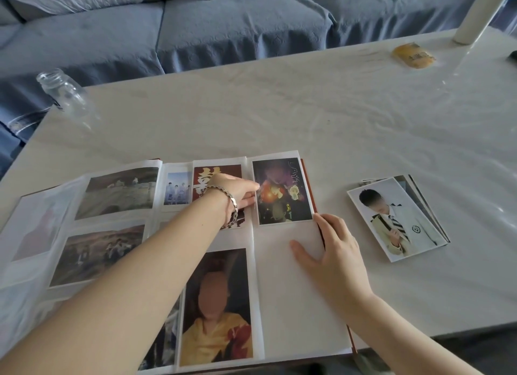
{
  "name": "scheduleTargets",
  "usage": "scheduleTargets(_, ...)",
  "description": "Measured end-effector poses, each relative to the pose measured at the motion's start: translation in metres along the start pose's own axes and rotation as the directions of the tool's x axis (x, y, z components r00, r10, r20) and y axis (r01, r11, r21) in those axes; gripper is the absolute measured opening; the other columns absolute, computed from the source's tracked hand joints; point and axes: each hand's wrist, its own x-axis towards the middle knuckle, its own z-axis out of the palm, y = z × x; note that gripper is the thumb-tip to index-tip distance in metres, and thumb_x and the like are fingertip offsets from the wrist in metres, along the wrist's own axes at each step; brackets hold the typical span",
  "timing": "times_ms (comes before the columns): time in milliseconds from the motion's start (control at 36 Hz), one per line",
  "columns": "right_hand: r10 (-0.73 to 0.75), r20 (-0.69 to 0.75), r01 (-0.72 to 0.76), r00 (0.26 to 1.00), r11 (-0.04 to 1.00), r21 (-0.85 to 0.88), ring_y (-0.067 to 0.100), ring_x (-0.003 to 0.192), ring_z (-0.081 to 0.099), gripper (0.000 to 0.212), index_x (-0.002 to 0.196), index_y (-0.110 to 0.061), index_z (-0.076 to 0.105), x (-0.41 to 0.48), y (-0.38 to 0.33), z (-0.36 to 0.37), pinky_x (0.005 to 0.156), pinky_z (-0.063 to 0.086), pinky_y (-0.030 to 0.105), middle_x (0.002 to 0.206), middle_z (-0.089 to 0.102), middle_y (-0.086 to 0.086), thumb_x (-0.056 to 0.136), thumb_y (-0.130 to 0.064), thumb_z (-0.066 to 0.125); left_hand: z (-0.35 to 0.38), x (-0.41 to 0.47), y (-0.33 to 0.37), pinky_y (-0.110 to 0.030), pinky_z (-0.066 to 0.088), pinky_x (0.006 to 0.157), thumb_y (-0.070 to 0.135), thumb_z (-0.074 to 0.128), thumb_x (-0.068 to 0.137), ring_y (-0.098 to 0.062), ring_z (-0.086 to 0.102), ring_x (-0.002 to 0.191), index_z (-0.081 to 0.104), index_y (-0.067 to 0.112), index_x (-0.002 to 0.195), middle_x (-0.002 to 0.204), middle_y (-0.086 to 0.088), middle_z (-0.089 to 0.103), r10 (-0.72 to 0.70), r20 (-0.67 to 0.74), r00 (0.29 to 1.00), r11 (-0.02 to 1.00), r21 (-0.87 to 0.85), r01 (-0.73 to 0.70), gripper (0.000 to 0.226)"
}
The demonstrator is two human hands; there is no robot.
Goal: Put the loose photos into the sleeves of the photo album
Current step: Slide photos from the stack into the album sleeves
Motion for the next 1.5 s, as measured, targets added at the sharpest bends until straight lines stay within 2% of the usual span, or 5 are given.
scheduleTargets(417, 0.013, 0.011, -0.013, 1.0, 1.0, -0.002, 0.018, 0.121, 0.041, 0.063, 0.137, -0.017, 0.043, 0.0, -0.001, 0.0, 0.103, 0.032, 0.027, 0.135, 0.042, -0.004, 0.084, -0.047, 0.06, -0.003, 0.001, -0.001, -0.03, 0.058, 0.067, -0.015, 0.063, 0.078, -0.023, 0.063, 0.08, 0.063, 0.006, 0.071, 0.076, -0.008, 0.061, 0.088, 0.082, 0.993, 0.946, 0.306, -0.109, 0.022)
scheduleTargets(917, -0.018, -0.004, 0.018, 1.0, 1.0, -0.021, 0.016, 0.123, 0.038, 0.063, 0.139, -0.017, 0.04, 0.001, -0.001, 0.0, 0.105, 0.026, 0.024, 0.136, 0.04, -0.003, 0.086, -0.046, 0.058, -0.001, 0.005, -0.003, -0.038, 0.056, 0.079, -0.013, 0.064, 0.077, -0.027, 0.065, 0.086, 0.06, 0.001, 0.114, 0.092, -0.012, 0.064, 0.214, 0.072, 0.974, 0.851, 0.476, -0.222, 0.039)
scheduleTargets(1222, -0.129, -0.033, 0.128, 0.991, 0.991, -0.026, 0.022, 0.116, 0.05, 0.038, 0.127, -0.013, 0.054, 0.001, 0.013, -0.013, 0.091, 0.035, 0.023, 0.131, 0.048, 0.004, 0.092, -0.029, 0.05, 0.013, -0.019, -0.024, -0.026, 0.007, 0.114, 0.014, 0.035, 0.1, -0.015, 0.014, 0.143, 0.027, 0.013, 0.146, 0.155, -0.001, 0.018, 0.624, 0.513, 0.589, -0.015, 0.762, -0.648, 0.047)
scheduleTargets(1333, -0.186, -0.18, 0.165, 0.966, 0.978, -0.128, 0.026, 0.115, 0.049, 0.031, 0.111, -0.004, 0.064, 0.006, 0.03, -0.034, 0.096, 0.035, 0.036, 0.122, 0.058, 0.012, 0.083, -0.017, 0.057, 0.02, -0.013, -0.037, -0.037, -0.011, 0.116, 0.043, 0.014, 0.101, -0.009, -0.011, 0.143, -0.002, 0.033, 0.148, 0.156, 0.011, -0.012, 0.215, 0.673, 0.707, -0.319, 0.733, -0.601, 0.051)
scheduleTargets(1500, 0.067, 0.028, -0.053, 0.997, 0.94, -0.338, 0.023, 0.144, 0.005, 0.062, 0.144, -0.021, 0.028, 0.017, 0.055, -0.063, 0.115, 0.009, 0.035, 0.155, 0.014, 0.011, 0.091, -0.042, 0.051, 0.009, 0.003, -0.03, -0.043, -0.015, 0.112, 0.049, 0.007, 0.098, -0.014, -0.011, 0.144, -0.007, 0.03, 0.148, 0.157, 0.004, -0.012, 0.281, 0.435, 0.856, -0.249, 0.894, -0.372, 0.056)
